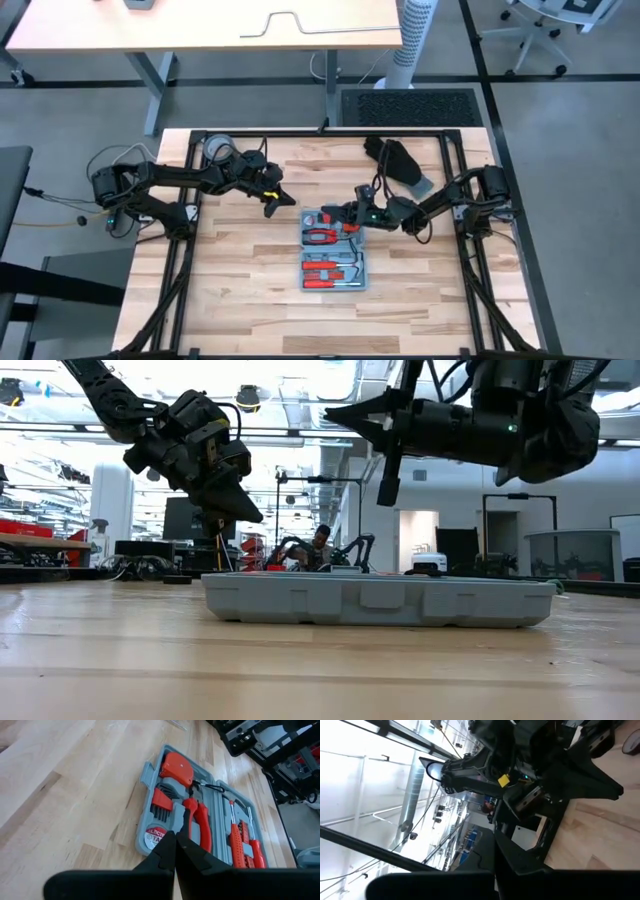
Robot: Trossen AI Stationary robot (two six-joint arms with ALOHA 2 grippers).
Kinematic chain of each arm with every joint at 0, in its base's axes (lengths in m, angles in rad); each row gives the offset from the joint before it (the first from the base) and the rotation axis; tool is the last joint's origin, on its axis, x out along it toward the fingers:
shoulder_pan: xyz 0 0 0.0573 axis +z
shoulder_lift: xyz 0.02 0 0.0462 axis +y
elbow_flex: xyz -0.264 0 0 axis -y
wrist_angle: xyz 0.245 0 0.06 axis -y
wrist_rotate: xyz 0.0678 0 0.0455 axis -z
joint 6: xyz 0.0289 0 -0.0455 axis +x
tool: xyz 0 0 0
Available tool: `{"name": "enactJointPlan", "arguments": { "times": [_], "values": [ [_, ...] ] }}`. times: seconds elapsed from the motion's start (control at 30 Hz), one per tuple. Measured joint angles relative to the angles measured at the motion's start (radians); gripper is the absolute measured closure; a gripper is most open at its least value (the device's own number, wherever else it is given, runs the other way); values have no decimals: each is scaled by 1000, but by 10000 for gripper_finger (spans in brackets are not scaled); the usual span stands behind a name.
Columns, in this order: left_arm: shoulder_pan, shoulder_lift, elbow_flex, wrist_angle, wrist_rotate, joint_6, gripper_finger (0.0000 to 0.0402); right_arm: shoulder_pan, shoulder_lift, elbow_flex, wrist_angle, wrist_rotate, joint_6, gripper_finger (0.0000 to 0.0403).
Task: Prefit tool cases
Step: Put the black electrical tape into the gray toolbox
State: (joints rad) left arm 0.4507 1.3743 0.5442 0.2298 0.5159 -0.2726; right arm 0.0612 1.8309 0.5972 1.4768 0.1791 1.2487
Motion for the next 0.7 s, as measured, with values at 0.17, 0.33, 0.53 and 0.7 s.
{"name": "enactJointPlan", "arguments": {
  "times": [0.17,0.33,0.53,0.7],
  "values": [
    [2,0,0,5,0,6,402,-11,-36,-9,-165,12,-1,403],
    [17,-9,2,-15,-17,1,401,-64,-214,-19,-598,-46,-26,403],
    [15,-9,22,-102,-103,-14,401,-150,-331,-18,-694,-236,-105,403],
    [-14,-52,31,-170,-103,-33,401,-141,-181,-20,-520,-363,-49,403]
  ]
}}
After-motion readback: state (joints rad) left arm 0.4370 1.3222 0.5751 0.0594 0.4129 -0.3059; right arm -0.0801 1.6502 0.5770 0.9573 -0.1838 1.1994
